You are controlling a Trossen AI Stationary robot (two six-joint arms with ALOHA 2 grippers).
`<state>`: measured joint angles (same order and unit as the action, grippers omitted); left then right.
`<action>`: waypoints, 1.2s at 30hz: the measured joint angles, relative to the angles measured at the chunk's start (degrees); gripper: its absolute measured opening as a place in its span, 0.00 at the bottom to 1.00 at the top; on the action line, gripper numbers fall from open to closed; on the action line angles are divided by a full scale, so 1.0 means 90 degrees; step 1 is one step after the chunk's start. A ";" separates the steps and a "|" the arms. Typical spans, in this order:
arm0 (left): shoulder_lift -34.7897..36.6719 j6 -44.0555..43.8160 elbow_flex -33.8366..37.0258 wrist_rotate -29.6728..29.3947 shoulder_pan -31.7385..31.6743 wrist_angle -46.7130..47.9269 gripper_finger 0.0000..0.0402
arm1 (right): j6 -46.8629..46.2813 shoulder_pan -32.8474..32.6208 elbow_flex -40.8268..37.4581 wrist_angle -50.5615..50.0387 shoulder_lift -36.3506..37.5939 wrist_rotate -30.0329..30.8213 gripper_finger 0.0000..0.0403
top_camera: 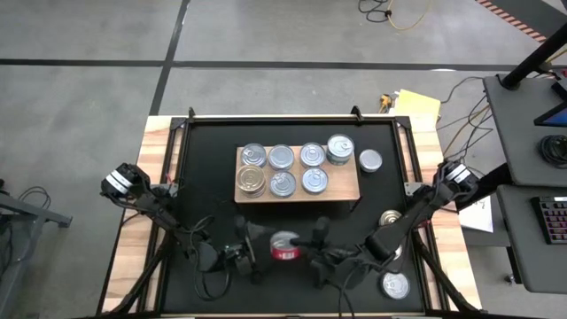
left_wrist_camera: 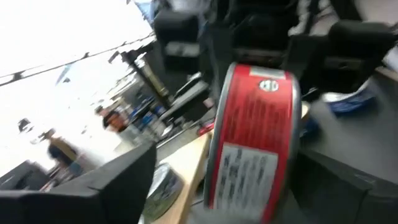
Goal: Stack canned seafood by type on shelf
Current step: Stack the red tuna can on the red tuna can
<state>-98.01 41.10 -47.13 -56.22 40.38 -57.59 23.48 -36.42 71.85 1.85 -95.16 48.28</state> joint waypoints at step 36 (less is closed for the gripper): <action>0.3990 -0.0692 0.3002 0.1192 -0.0036 -0.0349 0.44 | -0.0165 0.2646 0.1128 -0.5582 0.1355 0.0245 0.33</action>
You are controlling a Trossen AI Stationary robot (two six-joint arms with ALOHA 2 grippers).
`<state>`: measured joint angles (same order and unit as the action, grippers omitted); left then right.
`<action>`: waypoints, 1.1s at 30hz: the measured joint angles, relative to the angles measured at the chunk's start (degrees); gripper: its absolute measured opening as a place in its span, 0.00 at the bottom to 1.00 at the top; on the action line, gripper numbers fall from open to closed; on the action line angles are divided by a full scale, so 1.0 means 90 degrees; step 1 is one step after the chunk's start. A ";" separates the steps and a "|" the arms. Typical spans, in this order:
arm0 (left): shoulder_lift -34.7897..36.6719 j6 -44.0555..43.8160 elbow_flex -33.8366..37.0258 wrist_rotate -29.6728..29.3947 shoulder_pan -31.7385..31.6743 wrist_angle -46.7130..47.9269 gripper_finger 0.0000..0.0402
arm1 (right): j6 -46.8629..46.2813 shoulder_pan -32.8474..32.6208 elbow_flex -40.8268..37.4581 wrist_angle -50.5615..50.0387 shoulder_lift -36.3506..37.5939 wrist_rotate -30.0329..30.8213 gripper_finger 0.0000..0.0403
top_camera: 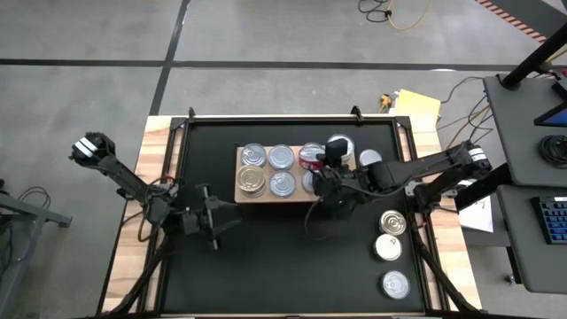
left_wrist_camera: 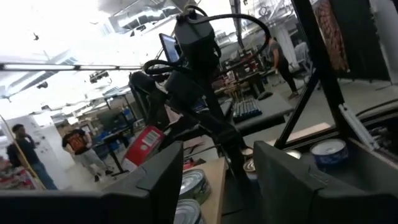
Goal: Stack canned seafood by type on shelf
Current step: Stack the red tuna can on the red tuna can
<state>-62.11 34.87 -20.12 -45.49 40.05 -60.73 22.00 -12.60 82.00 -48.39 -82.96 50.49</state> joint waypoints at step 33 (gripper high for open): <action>-0.0149 0.0585 -0.0168 -0.1658 -0.0002 0.0243 0.43 | -0.0768 0.0462 -0.0012 0.0067 -0.0379 -0.0275 0.33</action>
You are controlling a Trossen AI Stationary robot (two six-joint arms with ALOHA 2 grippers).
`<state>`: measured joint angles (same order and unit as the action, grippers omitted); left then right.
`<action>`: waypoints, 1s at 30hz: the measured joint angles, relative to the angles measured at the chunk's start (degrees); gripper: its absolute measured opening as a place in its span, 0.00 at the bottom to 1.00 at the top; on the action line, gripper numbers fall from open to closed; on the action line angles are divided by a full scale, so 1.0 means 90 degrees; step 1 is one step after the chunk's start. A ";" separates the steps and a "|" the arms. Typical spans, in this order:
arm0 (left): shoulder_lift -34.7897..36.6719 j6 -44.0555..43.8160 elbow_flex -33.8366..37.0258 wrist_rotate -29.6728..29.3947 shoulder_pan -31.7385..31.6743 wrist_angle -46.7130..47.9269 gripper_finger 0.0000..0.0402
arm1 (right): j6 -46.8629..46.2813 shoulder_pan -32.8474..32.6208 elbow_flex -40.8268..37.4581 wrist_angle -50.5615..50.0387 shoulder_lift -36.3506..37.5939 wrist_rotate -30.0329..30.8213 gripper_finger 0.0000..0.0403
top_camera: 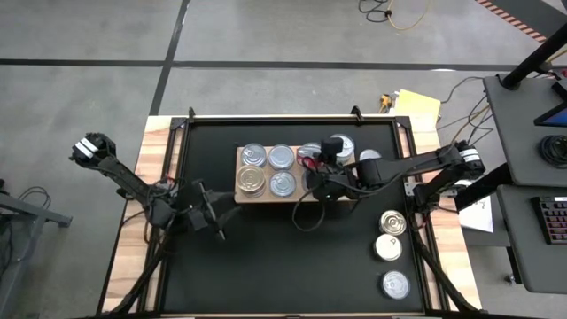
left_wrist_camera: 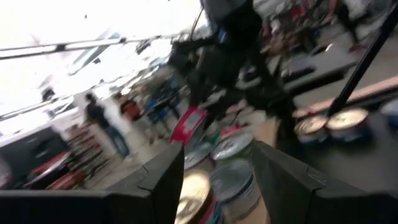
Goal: Stack canned seafood by type on shelf
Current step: Stack the red tuna can on the red tuna can
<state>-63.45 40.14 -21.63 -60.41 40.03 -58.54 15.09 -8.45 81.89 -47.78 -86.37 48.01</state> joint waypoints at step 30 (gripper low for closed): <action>-0.0023 0.0100 0.0000 -0.0907 -0.0032 0.0128 0.43 | -0.0126 0.0251 -0.0020 -0.0001 -0.0121 0.0012 0.33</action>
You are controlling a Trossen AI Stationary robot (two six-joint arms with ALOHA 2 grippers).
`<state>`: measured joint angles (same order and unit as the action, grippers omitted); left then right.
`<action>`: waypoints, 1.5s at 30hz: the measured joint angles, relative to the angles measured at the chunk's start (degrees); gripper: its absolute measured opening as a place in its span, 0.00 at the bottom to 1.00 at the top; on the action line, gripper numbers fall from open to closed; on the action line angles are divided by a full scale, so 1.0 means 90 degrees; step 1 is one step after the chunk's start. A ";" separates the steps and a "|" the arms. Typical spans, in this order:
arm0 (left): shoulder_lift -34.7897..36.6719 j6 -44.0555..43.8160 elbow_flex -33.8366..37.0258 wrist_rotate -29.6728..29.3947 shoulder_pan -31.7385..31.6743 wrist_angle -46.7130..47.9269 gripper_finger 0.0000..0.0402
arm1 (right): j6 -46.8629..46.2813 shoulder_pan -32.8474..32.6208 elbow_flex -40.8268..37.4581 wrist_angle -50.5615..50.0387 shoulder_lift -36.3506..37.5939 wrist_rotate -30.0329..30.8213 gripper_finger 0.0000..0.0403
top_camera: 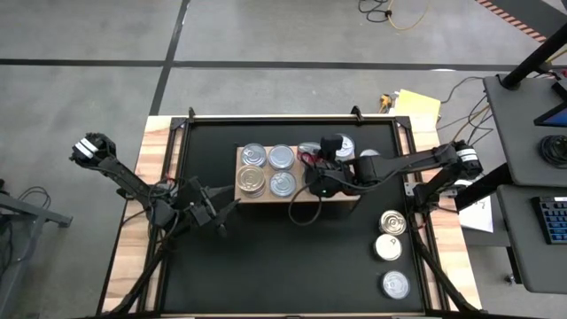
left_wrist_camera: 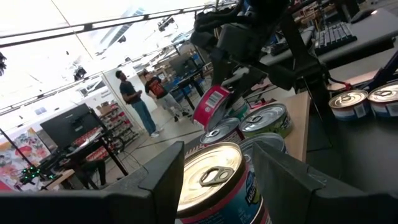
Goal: Stack canned seafood by type on shelf
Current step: Stack the red tuna can on the red tuna can
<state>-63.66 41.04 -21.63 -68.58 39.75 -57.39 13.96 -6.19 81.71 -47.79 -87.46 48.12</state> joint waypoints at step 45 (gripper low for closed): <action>0.0000 0.0004 0.0000 0.0000 0.0002 0.0062 0.43 | -0.0526 0.0050 -0.0017 -0.0004 0.0002 -0.0371 0.56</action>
<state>-63.66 41.08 -21.63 -68.58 39.76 -56.83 9.22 -5.74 81.56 -47.83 -87.44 44.78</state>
